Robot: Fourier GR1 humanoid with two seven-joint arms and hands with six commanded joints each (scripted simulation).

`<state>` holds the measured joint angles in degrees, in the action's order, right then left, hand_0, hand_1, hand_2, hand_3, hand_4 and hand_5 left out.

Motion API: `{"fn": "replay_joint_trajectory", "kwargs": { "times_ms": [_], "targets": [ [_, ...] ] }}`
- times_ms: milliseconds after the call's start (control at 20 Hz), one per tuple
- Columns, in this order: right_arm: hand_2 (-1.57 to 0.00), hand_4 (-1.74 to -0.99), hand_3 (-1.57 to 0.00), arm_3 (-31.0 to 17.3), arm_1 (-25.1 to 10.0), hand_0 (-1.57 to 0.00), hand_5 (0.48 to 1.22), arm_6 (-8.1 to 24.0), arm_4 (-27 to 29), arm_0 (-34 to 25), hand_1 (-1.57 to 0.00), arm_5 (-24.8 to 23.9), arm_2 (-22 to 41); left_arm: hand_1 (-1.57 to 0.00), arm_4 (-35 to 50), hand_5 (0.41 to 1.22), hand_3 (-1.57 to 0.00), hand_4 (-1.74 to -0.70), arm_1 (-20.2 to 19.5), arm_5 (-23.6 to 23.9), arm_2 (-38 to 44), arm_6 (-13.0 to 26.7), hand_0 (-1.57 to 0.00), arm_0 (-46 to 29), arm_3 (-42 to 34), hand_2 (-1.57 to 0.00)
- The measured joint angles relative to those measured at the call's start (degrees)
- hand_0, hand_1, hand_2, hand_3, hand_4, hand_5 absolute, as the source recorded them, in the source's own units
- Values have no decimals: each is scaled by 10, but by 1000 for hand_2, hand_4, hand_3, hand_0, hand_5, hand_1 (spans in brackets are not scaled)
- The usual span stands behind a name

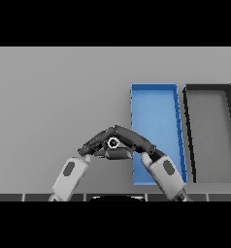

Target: Pick up the blue pipe and place it into the blue bin.

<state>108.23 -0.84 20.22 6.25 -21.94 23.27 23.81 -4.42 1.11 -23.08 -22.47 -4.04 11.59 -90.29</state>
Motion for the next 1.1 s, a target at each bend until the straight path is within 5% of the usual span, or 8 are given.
{"fn": "replay_joint_trajectory", "kwargs": {
  "times_ms": [100, 200, 350, 500, 700, 950, 1100],
  "targets": [
    [-1560, -1497, -1556, 0, 4, -1560, 1206, -9, -13, 1, -1560, -3, -4, -875, -18, 1221, -672, -1406, -4, -2, 0, -10, -940, -1, -2, -855],
    [-1564, -1498, -1561, -1, 12, -1564, 1211, 4, -22, 2, -1564, 0, -5, -560, -33, 1221, -430, -1250, -11, -20, 0, -14, -601, -2, 3, -547],
    [-1568, -1498, -1566, -3, 27, -1567, 1216, 32, -37, -6, -1568, 2, -13, -286, -37, 984, -220, -1092, -3, -45, 3, 14, -307, 6, 8, -279],
    [-1569, -1499, -1568, -1, 42, -1569, 1218, 13, -43, -1, -1569, 11, -19, -146, -27, 785, -112, -1011, -8, -47, 9, 57, -157, 6, 2, -143],
    [-1570, -1499, -1570, -1, 48, -1570, 1220, -1, -62, 7, -1570, 27, -28, -59, -30, 607, -45, -974, 0, -37, 12, 67, -64, 6, 18, -58],
    [-1571, -1496, -1571, 1, 79, -1571, 1221, -1, -55, -3, -1571, 31, -54, -19, -25, 519, -14, -971, -5, -34, 23, 86, -20, 7, 26, -18],
    [-1571, -1494, -1571, 16, 96, -1571, 1221, 49, -1, -36, -1571, 35, -86, -9, -33, 493, -7, -971, -1, -26, 19, 98, -10, 9, 29, -9]
  ]
}}
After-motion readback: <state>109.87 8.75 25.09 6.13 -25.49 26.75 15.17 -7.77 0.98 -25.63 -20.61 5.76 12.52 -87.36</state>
